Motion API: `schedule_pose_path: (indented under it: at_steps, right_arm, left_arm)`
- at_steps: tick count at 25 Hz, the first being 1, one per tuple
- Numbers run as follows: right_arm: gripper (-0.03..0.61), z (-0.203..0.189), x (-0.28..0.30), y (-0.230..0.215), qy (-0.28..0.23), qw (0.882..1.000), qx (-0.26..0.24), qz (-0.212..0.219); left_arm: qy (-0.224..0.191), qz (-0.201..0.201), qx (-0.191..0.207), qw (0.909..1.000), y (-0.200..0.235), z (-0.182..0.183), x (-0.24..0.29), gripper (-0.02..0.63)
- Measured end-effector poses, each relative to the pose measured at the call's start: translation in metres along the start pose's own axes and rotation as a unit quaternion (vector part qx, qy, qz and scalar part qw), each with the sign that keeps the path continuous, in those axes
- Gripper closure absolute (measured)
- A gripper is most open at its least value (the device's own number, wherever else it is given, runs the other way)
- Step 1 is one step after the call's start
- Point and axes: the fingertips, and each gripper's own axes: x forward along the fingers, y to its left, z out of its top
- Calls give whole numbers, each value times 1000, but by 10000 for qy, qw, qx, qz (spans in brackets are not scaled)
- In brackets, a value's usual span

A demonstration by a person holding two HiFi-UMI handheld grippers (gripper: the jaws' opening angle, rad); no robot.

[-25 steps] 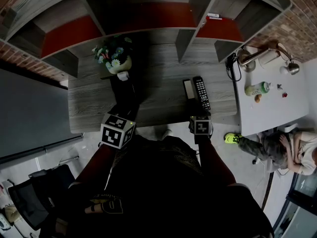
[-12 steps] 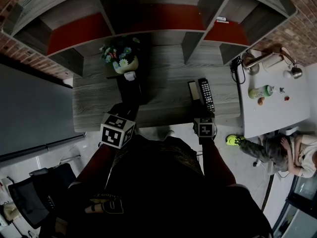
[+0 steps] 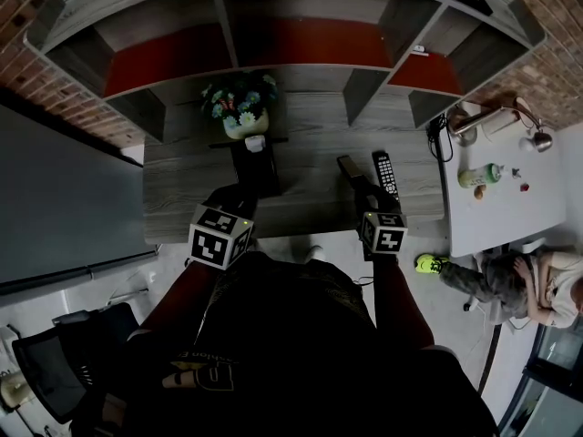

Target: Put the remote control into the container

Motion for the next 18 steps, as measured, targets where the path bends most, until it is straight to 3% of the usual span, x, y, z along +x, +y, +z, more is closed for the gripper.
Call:
schedule_pose_path:
  at_steps: [11, 18]
  right_arm:
    - [397, 58, -31, 55, -321, 9990, -135, 280]
    - [397, 107, -63, 137, -631, 9895, -355, 1247]
  left_arm:
    - [-151, 99, -103, 9998, 36, -3, -22, 607]
    - [-312, 180, -199, 9992, 55, -1, -32, 607]
